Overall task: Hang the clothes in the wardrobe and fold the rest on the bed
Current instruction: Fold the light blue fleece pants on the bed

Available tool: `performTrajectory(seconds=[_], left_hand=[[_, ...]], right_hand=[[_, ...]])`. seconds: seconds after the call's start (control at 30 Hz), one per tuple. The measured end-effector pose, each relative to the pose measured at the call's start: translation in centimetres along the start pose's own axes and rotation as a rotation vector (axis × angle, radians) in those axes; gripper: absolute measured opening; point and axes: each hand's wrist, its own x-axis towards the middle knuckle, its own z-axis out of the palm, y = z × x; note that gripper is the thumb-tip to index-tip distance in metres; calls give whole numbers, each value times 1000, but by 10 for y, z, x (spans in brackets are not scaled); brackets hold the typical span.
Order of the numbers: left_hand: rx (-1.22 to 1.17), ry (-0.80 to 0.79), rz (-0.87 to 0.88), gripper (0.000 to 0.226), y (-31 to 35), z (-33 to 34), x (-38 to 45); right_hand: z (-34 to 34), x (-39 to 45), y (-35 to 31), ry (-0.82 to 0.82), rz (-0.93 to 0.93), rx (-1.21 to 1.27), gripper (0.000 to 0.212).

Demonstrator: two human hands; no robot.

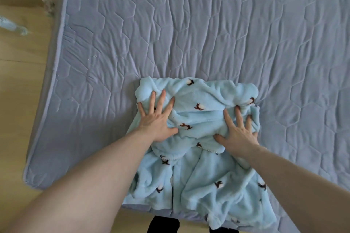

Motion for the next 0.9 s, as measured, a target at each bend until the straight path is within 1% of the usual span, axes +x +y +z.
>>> performTrajectory(seconds=[0.07,0.1,0.13,0.17,0.23,0.27,0.3,0.33,0.37,0.4,0.43,0.47,0.5,0.53,0.57,0.6,0.63,0.67,0.7,0.73,0.83,0.9], left_hand=[[-27,-63,-9,117,4,-9,3],[-62,-62,-6,117,5,-14,3],[-123,-23,0,115,4,-18,-1],[-209,62,12,111,2,-21,-8],[-439,322,33,103,-8,-18,-31],[-567,429,6,101,-13,-13,-46],[-676,494,-55,102,-20,-6,-63],[-755,518,-148,104,-28,3,-80],[-819,499,-271,109,-36,13,-97],[-875,446,-412,116,-45,23,-114],[-920,366,-545,124,-54,35,-130],[-965,279,-643,129,-61,46,-146],[-1029,207,-706,130,-66,55,-161],[-1107,168,-737,122,-70,66,-174],[-1203,149,-750,104,-71,77,-186],[-1296,111,-747,82,-69,85,-196],[-1367,33,-733,68,-65,90,-204],[-1411,-61,-736,65,-61,96,-210],[-1449,-130,-767,67,-57,103,-215],[-1486,-160,-801,71,-53,109,-217],[-1566,-126,-859,83,-42,120,-212],[-1611,-55,-885,91,-37,123,-206]], right_hand=[[-3,-2,2,-24,-10,30,104],[-5,-6,3,-15,-21,47,104],[-7,-12,3,11,-37,74,104],[-9,-20,4,55,-60,113,102],[-7,-41,8,186,-127,218,97],[-2,-55,11,255,-148,286,95],[4,-70,15,311,-137,368,95],[12,-85,20,349,-90,455,97],[21,-100,25,364,-15,533,99],[32,-113,32,356,73,593,103],[44,-125,39,323,168,634,109],[53,-136,46,266,263,666,115],[62,-146,53,199,350,703,120],[69,-155,59,137,416,749,121],[76,-162,63,86,456,800,119],[83,-168,66,46,480,848,113],[89,-172,68,17,497,884,107],[94,-173,70,-4,506,907,100],[98,-174,71,-18,506,930,93],[101,-174,70,-32,501,959,84],[103,-174,63,-48,501,1056,54],[103,-174,58,-29,526,1098,49]])
